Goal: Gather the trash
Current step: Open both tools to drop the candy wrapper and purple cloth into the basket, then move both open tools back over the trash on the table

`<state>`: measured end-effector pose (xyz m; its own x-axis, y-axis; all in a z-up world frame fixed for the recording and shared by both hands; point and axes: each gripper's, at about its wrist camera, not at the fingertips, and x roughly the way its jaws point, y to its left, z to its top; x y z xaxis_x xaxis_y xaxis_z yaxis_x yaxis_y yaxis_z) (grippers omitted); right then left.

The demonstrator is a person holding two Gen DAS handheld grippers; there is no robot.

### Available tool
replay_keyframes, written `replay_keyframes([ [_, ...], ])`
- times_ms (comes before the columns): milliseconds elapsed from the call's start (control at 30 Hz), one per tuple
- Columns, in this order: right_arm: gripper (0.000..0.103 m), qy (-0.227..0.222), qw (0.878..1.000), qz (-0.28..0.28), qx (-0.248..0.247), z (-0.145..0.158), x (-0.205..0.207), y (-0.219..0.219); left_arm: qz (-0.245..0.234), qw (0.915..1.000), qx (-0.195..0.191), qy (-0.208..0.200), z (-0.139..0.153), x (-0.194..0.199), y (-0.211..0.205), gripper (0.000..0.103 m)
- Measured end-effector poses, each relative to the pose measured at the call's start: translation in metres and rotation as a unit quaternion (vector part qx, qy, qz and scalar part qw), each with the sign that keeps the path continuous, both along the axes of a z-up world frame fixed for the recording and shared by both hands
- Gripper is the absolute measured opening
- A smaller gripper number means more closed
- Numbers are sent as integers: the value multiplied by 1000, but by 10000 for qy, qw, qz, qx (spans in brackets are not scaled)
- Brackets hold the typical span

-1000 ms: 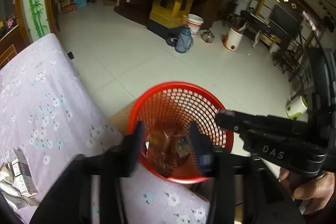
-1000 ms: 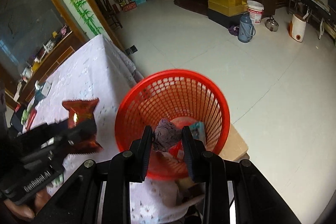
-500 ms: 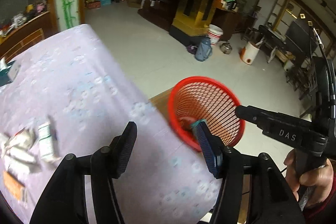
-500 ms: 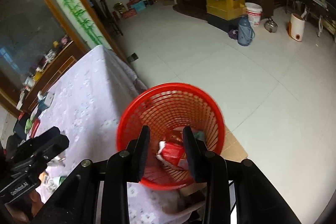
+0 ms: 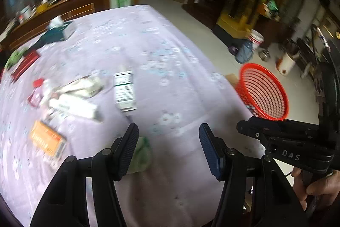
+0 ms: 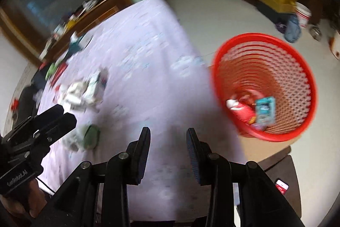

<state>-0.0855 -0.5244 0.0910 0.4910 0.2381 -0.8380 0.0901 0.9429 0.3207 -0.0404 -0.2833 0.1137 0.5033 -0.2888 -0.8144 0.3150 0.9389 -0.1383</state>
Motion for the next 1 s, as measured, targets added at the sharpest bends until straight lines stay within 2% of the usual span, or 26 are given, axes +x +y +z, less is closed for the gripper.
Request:
replay_keyframes([
  [333, 40, -10, 9948, 1021, -14, 0, 26, 81, 1071, 9942, -99, 3, 2, -9, 88, 58],
  [533, 44, 111, 9864, 1635, 116, -7, 44, 128, 1576, 9874, -112, 128, -4, -20, 128, 58],
  [700, 47, 225, 9748, 2209, 189, -18, 64, 165, 1963, 9803, -116, 192, -9, -31, 158, 58],
  [800, 56, 200, 9684, 2476, 226, -23, 78, 185, 2158, 9761, -133, 236, -12, -35, 171, 58],
  [833, 63, 219, 9653, 2587, 294, -26, 85, 193, 2218, 9747, -129, 242, -13, -36, 176, 58],
  [1000, 65, 478, 9566, 2847, 400, -52, 107, 218, 2537, 9668, -129, 277, -16, -41, 201, 58],
])
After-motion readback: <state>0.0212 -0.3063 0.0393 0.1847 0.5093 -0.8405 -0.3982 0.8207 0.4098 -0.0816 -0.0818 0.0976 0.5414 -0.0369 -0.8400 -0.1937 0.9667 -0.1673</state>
